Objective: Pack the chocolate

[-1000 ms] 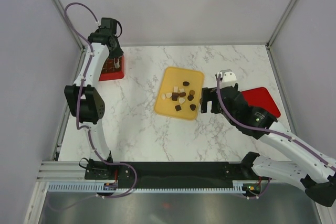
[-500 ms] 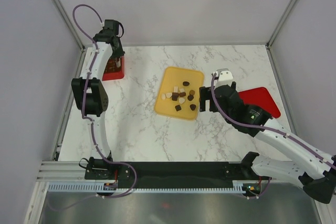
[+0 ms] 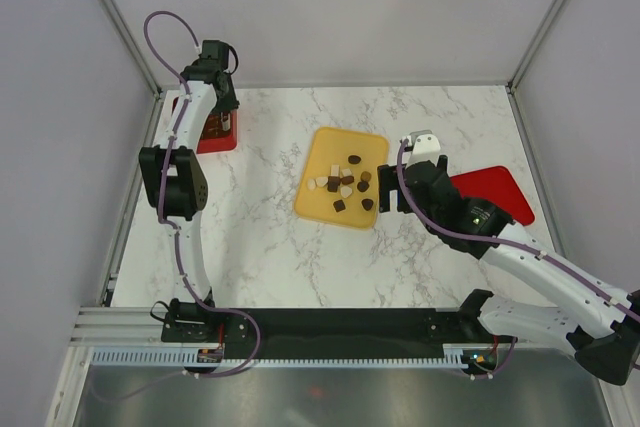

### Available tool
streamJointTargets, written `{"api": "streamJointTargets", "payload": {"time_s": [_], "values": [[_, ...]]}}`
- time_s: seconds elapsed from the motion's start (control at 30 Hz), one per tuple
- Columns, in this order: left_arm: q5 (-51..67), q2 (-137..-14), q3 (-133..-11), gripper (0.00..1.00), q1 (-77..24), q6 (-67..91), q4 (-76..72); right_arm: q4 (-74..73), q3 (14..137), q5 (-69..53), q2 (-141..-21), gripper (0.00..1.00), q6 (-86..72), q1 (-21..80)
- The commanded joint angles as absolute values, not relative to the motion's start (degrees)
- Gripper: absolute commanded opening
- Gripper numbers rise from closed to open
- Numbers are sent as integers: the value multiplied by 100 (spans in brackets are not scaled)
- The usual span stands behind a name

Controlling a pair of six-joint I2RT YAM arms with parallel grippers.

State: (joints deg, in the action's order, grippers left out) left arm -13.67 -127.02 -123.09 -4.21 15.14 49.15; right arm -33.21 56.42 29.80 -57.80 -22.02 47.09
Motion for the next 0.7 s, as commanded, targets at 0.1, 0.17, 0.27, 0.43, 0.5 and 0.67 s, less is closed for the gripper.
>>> {"api": "streamJointTargets", "payload": {"time_s": [0.1,0.17,0.27,0.43,0.5,0.67], "values": [[-1521,-12630,-12305,39,-387,1274,4693,-3138,5775,3173,-5731,96,-2127,4711],[-1521,-12586,-12235,39,-387,1274,4693,-3138,5792,3164,-5722,96,-2118,4711],[-1573,-12455,-12094,38,-387,1292,4685,-3138,5809,3173,-5713,96,-2118,4711],[-1591,-12287,-11918,38,-378,1283,4658,-3155,5801,3173,-5687,96,-2101,4720],[-1591,-12270,-11857,38,-387,1275,4641,-3155,5792,3173,-5678,96,-2109,4711],[-1556,-12252,-11813,38,-387,1274,4641,-3164,5792,3155,-5652,96,-2127,4711]]}}
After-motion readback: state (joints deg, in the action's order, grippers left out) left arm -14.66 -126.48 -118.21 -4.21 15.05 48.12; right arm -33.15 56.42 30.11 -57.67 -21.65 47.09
